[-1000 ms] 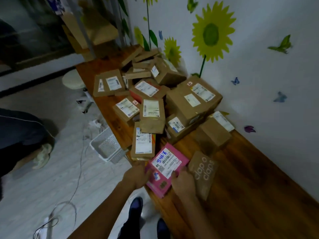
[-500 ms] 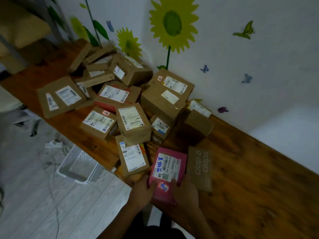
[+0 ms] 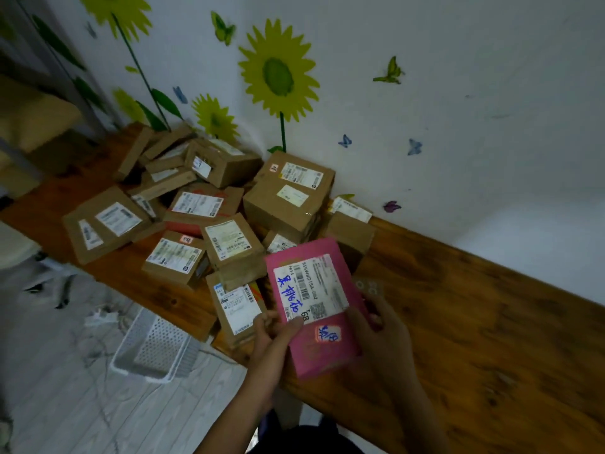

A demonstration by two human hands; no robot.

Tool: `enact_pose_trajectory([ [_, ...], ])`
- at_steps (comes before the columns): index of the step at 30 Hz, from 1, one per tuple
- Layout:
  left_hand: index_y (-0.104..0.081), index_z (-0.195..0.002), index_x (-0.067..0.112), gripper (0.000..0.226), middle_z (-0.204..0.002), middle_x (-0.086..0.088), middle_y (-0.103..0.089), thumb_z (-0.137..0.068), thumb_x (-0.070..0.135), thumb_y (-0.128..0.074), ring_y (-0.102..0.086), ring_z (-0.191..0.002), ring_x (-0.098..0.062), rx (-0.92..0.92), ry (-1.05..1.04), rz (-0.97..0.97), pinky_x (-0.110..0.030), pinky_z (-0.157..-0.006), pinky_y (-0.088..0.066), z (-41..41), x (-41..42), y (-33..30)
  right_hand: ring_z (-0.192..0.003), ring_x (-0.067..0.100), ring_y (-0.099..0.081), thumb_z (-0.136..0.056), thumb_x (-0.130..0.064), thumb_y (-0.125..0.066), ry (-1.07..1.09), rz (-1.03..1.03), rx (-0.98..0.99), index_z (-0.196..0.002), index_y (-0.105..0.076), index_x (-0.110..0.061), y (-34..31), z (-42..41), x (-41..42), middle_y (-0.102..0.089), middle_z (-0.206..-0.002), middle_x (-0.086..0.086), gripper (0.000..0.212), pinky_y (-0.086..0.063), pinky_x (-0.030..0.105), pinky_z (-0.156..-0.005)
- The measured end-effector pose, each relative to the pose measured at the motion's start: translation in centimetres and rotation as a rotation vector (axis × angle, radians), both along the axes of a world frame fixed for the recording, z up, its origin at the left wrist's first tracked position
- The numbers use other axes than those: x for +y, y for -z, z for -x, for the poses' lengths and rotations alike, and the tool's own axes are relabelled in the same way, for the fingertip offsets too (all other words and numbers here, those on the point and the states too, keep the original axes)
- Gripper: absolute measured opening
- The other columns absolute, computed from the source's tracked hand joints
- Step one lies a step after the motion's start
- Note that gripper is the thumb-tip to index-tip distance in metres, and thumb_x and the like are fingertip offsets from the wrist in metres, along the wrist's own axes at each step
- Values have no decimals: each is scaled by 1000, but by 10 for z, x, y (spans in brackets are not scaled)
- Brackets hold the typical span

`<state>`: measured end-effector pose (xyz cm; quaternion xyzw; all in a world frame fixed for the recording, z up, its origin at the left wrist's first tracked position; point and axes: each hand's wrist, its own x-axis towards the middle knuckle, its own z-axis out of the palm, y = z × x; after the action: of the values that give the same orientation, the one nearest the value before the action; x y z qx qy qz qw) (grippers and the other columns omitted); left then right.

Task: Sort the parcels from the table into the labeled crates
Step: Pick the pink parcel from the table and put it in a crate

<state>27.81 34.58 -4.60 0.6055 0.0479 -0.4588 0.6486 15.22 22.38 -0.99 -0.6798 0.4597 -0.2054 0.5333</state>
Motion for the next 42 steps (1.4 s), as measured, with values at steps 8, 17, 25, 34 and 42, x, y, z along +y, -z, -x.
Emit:
enact_pose_trajectory([
  [8, -40, -142, 39, 84, -108, 8, -75, -67, 37, -79, -70, -108, -21, -89, -100, 135, -51, -98, -54, 32, -10, -39, -110, 27, -71, -72, -40, -90, 110, -494, -457, -135, -51, -35, 0, 11, 4, -68, -128, 5, 74, -61, 47, -84],
  [17, -39, -126, 66, 66, -148, 9, -45, -69, 72, -70, -64, -115, -18, -572, 126, -50, -42, -89, -57, -13, 13, -116, -100, 24, -74, -82, -23, -69, -65, -392, -479, -152, -35, -34, -36, 44, -36, -65, -132, 6, 79, -62, 35, -70],
  [25, -49, -110, 54, 33, -120, -8, -66, -85, 43, -66, -76, -78, -22, -559, 120, -34, -29, -59, -57, 4, 7, -142, -96, 25, -75, -74, -31, -70, -211, -368, -457, -147, -28, -45, -62, 51, -38, -66, -125, 5, 85, -63, 39, -72],
  [34, -48, -125, 39, 35, -117, -7, -67, -95, 29, -63, -75, -76, -28, -587, 91, -21, -30, -57, -57, 23, 7, -152, -89, 21, -76, -77, -26, -78, -189, -396, -505, -143, -34, -45, -66, 63, -38, -71, -113, 0, 81, -60, 30, -61],
  [42, -50, -124, 36, 32, -115, -10, -67, -97, 24, -61, -75, -74, -30, -601, 77, 1, -31, -56, -56, 32, 4, -153, -91, 25, -76, -75, -30, -68, -166, -422, -529, -138, -39, -50, -62, 67, -40, -73, -113, 0, 72, -61, 35, -62],
])
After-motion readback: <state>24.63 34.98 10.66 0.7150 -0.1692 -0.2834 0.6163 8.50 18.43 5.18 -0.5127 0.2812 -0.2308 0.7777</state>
